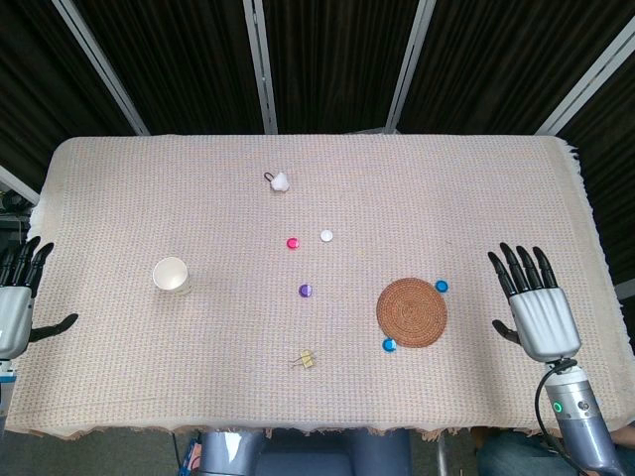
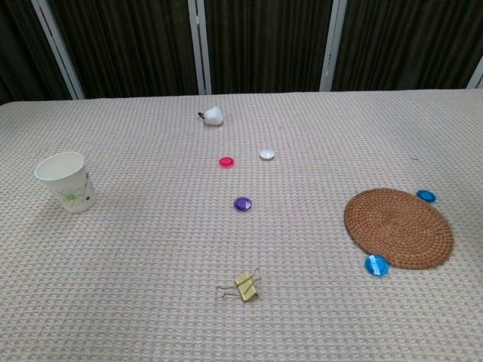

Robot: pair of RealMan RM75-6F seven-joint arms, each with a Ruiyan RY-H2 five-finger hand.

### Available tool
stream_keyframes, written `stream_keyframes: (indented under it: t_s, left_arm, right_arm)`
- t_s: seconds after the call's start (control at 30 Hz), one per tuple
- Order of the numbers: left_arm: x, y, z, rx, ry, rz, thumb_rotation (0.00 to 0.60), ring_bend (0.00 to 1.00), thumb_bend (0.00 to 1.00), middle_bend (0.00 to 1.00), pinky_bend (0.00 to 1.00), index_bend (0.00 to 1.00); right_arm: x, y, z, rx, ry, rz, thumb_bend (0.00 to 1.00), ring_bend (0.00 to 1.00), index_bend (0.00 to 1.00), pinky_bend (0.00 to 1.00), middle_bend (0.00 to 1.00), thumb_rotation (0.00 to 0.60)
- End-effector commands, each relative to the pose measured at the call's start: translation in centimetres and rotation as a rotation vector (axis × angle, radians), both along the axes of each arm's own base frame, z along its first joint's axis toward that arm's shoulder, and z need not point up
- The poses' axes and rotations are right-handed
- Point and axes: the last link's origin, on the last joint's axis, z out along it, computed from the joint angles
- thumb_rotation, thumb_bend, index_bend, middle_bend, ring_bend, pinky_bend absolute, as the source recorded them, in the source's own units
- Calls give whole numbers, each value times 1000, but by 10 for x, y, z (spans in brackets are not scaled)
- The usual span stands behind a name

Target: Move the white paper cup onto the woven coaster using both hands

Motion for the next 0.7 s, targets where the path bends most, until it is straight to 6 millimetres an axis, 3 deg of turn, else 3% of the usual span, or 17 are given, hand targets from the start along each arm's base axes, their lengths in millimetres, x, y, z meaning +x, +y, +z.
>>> stream_keyframes:
  t_s: [0.03, 0.23, 0.4, 0.53, 0.7]
  left_arm:
    - [0, 0, 0, 0, 0, 1, 600, 0, 0, 0, 0, 0]
    - [0, 2, -2, -14, -2, -3, 600, 0, 0, 0, 0, 0]
    - [9, 16, -13, -78, -16, -48, 600, 0, 0, 0, 0, 0]
    - [26, 46, -36, -175, 36, -129, 600, 0, 0, 0, 6, 0]
    - [44, 83, -68, -291, 132, -203, 600, 0, 0, 0, 123, 5]
  right_arm:
    - [0, 0, 0, 0, -2, -1, 0, 0, 0, 0, 0, 600]
    - [1, -1, 1, 0, -14, -4, 0, 0, 0, 0, 0, 600]
    - [2, -2, 3, -11, -34, -11, 0, 0, 0, 0, 0, 600]
    - [1, -4, 3, -16, -22, -25, 0, 0, 0, 0, 0, 600]
    - [-5, -8, 1, -24, -2, -61, 0, 0, 0, 0, 0, 600]
